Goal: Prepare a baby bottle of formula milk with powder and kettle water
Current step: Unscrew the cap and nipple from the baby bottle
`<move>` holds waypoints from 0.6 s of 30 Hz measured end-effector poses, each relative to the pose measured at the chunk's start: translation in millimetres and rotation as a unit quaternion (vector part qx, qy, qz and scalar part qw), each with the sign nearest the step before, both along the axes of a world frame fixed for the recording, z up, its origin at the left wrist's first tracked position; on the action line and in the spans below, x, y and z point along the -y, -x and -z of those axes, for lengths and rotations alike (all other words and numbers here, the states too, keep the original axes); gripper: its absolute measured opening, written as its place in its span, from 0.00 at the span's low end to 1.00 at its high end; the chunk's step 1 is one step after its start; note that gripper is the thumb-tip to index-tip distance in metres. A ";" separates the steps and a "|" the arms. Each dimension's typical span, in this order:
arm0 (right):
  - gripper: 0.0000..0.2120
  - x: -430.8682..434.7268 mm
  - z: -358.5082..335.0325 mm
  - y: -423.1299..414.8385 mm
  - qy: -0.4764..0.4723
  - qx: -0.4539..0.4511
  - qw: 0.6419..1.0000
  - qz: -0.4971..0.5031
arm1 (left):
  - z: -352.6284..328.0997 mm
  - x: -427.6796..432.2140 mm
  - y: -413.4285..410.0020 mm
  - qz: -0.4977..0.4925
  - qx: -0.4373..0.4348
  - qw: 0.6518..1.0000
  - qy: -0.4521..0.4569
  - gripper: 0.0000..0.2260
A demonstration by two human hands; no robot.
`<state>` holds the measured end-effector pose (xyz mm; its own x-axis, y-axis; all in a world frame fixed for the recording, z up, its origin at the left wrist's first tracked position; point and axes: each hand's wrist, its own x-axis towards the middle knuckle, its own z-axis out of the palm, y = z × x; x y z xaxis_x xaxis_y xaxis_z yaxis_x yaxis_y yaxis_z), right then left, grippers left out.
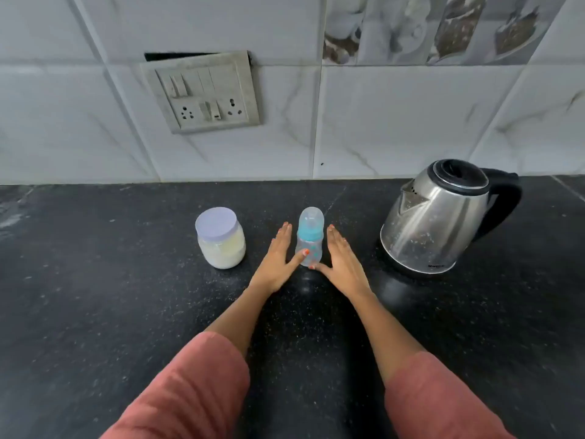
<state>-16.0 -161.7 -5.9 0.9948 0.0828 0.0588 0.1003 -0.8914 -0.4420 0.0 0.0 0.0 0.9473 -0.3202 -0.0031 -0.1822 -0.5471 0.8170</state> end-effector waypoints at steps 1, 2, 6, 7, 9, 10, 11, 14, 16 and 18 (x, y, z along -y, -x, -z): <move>0.40 -2.0 1.5 -2.5 -0.049 -0.020 0.998 0.016 | -0.9 1.5 -1.8 -0.003 -0.001 1.000 0.023 0.32; 0.39 -3.3 2.4 -5.4 -0.097 -0.040 0.994 0.032 | -1.4 3.3 -6.6 -0.015 -0.006 0.999 0.037 0.32; 0.34 -14.1 9.5 -12.0 -0.234 -0.033 0.968 0.086 | -1.7 14.5 -12.9 -0.048 -0.037 0.990 0.124 0.30; 0.32 -16.2 11.3 -12.9 -0.256 -0.027 0.962 0.093 | 1.1 16.1 -14.8 -0.053 -0.045 0.987 0.143 0.30; 0.28 -19.4 13.6 -14.8 -0.284 -0.012 0.953 0.106 | 4.6 17.1 -17.7 -0.064 -0.059 0.982 0.167 0.29; 0.27 -20.7 14.8 -15.2 -0.302 -0.010 0.947 0.111 | 6.2 17.0 -18.8 -0.069 -0.065 0.980 0.173 0.29; 0.26 -21.8 15.0 -15.2 -0.312 -0.007 0.943 0.114 | 6.9 17.0 -19.4 -0.073 -0.067 0.979 0.177 0.29; 0.25 -23.3 13.8 -13.4 -0.330 0.001 0.937 0.114 | 5.7 17.0 -19.1 -0.080 -0.068 0.979 0.176 0.29; 0.25 -22.3 12.7 -10.3 -0.335 0.004 0.936 0.110 | 3.5 17.5 -15.7 -0.081 -0.068 0.977 0.183 0.29; 0.26 -20.4 11.1 -6.7 -0.333 0.008 0.937 0.105 | 0.5 18.0 -10.4 -0.085 -0.067 0.976 0.188 0.29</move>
<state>-9.2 -141.3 -17.0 0.9837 -0.1744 0.0439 -0.0339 -0.4197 -0.9070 10.4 -18.0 -0.5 0.9860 -0.1613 -0.0429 0.0068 -0.2179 0.9760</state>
